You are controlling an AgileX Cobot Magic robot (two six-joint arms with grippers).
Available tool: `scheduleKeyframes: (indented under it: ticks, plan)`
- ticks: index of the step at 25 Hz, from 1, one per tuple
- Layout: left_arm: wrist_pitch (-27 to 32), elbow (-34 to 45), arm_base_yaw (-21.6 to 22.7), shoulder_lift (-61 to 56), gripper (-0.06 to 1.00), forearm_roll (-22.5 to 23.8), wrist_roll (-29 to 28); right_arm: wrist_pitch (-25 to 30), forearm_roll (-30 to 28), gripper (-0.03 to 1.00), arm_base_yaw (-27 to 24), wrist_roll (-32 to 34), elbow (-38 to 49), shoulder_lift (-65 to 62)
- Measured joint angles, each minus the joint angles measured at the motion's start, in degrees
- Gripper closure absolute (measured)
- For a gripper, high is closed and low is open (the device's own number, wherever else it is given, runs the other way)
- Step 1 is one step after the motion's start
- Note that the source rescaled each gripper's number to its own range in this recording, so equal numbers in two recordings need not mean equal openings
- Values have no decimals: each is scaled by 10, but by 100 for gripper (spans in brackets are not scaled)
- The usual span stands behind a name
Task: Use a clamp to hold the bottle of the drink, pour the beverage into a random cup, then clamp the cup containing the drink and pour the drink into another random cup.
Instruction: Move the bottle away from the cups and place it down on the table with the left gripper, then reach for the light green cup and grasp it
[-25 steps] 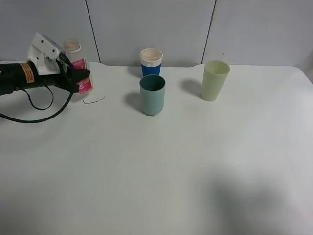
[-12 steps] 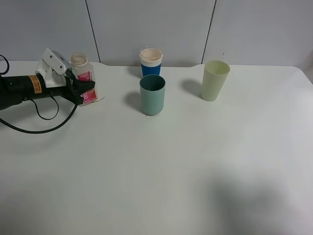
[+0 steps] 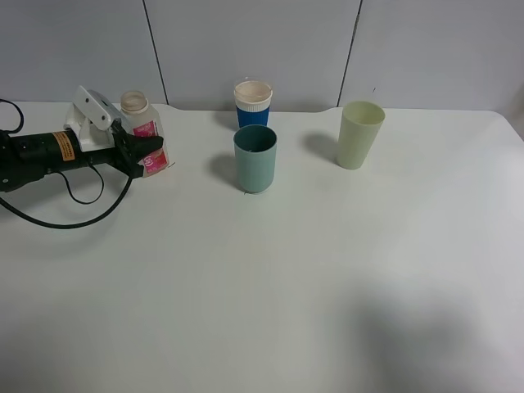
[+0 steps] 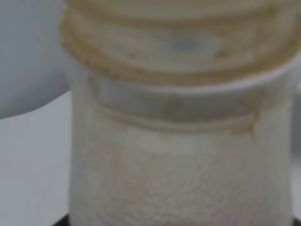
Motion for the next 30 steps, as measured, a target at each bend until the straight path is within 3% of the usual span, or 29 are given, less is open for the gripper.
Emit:
scheduleKeyframes:
  ticks: [15, 18, 24, 26, 30]
  plan:
    - [11, 0, 0, -2, 90, -7, -45, 0, 0, -3, 0, 0, 0, 0]
    - [14, 0, 0, -2, 73, -6, -45, 0, 0, -3, 0, 0, 0, 0]
    - [25, 0, 0, -2, 12, -1, -45, 0, 0, -3, 0, 0, 0, 0]
    - [25, 0, 0, -2, 2, -1, -45, 0, 0, -3, 0, 0, 0, 0]
    - [25, 0, 0, -7, -3, 1, -45, 0, 0, -3, 0, 0, 0, 0]
